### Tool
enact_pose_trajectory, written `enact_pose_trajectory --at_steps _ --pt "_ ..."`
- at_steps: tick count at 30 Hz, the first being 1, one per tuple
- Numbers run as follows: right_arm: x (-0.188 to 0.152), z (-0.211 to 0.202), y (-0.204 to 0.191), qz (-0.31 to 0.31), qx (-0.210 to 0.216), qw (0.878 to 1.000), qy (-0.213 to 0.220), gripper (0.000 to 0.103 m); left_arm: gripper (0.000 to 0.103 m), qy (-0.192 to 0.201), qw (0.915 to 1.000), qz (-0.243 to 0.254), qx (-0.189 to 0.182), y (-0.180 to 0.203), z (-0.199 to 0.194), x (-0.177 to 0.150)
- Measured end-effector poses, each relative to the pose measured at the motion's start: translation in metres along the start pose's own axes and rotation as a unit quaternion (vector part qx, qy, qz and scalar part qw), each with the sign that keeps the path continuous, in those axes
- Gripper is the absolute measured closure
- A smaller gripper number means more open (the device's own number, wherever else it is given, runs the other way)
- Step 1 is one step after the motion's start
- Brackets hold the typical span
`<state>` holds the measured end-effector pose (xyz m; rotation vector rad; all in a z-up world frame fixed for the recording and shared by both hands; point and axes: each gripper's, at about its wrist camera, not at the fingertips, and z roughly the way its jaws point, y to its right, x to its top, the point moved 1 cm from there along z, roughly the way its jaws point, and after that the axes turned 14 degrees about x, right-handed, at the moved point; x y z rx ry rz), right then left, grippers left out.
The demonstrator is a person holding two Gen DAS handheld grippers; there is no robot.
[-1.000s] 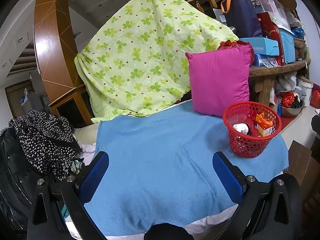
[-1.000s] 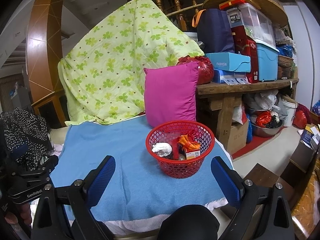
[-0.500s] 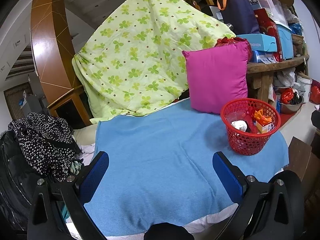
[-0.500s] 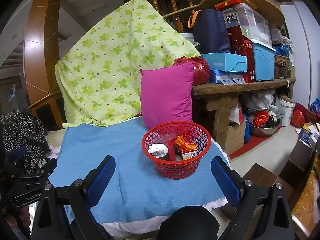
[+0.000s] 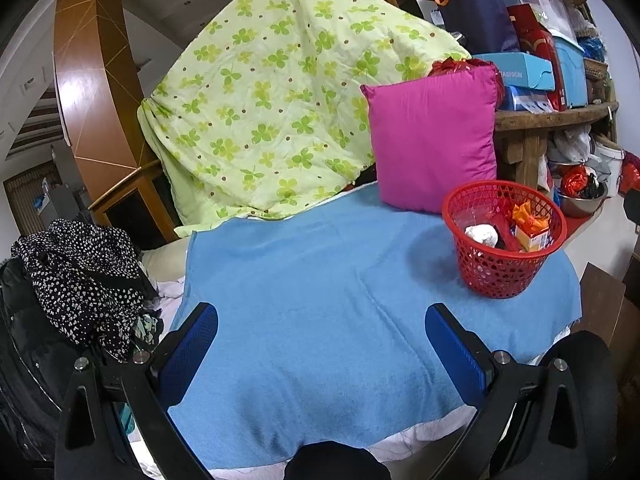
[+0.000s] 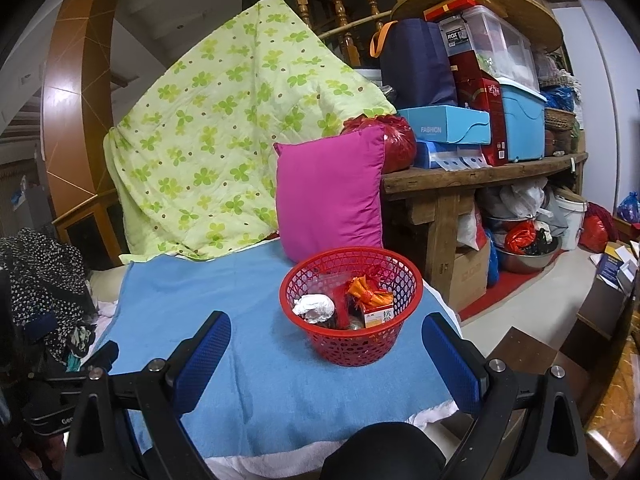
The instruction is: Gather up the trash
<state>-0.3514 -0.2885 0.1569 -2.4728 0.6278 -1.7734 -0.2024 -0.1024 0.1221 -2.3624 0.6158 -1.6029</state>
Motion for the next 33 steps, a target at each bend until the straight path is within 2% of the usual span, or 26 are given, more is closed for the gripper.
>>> enact_pose_trajectory --at_steps 18,33 --pt "-0.002 0.064 0.000 0.006 -0.007 1.000 -0.025 0.005 0.000 -0.045 0.9989 0.011 -0.003 0.021 0.059 0.003" --pt "0.000 0.093 -0.014 0.000 -0.034 0.999 -0.036 0.005 0.000 -0.056 0.9981 0.009 -0.027 0.024 0.094 0.004"
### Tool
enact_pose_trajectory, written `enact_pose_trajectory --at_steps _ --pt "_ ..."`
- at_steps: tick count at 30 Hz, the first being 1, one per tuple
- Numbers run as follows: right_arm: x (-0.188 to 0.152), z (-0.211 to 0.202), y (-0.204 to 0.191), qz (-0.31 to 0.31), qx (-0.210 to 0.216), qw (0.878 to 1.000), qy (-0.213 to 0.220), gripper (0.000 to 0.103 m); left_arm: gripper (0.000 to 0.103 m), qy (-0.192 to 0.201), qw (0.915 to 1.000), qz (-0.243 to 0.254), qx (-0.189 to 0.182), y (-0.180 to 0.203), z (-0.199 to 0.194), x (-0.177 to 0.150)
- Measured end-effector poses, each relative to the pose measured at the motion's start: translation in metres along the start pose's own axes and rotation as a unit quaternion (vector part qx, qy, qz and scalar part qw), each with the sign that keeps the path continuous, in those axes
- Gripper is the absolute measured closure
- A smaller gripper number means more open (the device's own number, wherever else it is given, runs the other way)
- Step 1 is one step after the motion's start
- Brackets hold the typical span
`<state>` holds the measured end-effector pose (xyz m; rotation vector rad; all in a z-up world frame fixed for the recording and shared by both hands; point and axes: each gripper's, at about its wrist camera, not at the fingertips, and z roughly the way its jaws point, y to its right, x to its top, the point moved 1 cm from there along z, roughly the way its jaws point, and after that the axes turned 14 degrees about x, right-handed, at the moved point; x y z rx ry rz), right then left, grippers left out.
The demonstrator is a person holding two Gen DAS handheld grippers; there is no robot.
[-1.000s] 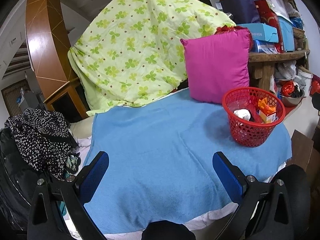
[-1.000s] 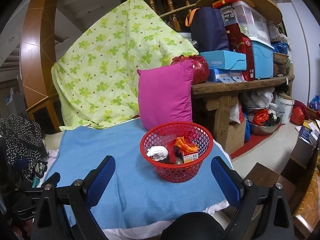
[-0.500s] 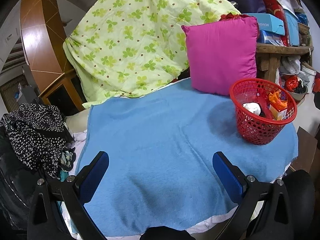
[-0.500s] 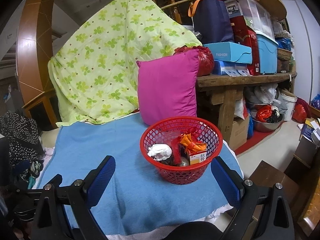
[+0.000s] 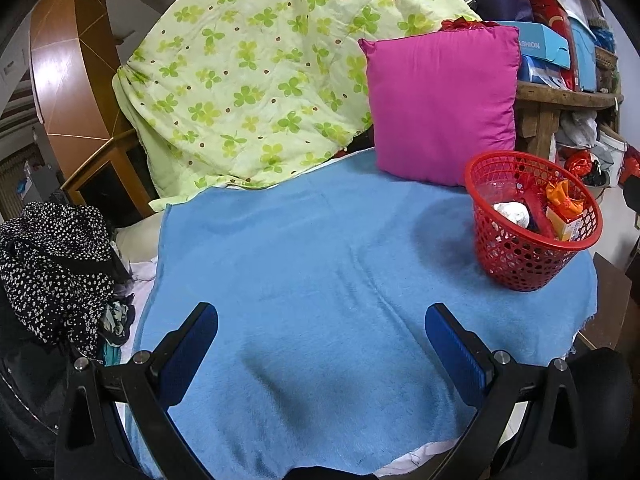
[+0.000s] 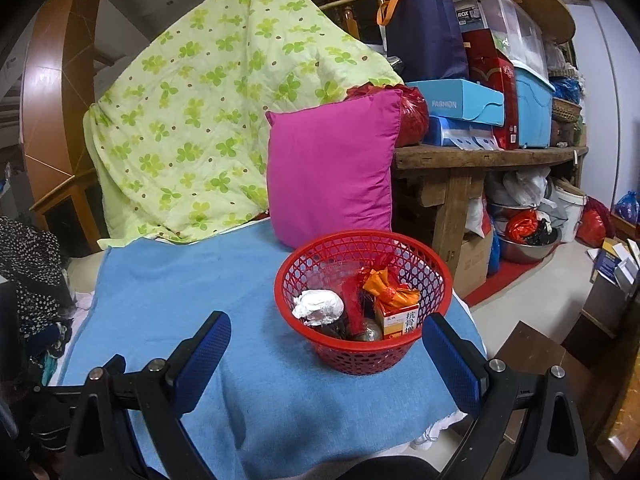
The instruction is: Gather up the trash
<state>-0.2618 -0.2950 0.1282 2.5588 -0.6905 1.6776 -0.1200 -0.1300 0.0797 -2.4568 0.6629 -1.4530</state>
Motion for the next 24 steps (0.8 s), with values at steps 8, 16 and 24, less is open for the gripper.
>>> enact_pose_trajectory --at_steps 8,16,24 --pt "0.000 0.014 -0.015 -0.010 -0.007 1.000 -0.012 0.005 0.000 -0.001 0.9999 -0.006 -0.010 -0.006 0.010 -0.001" --pt "0.001 0.028 -0.027 -0.019 0.007 1.000 -0.015 0.005 0.000 -0.012 0.9998 -0.013 -0.002 -0.008 0.020 -0.003" --pt "-0.002 0.038 -0.025 -0.019 0.020 0.999 -0.020 0.005 0.000 -0.012 0.9998 -0.014 -0.011 -0.007 0.029 -0.002"
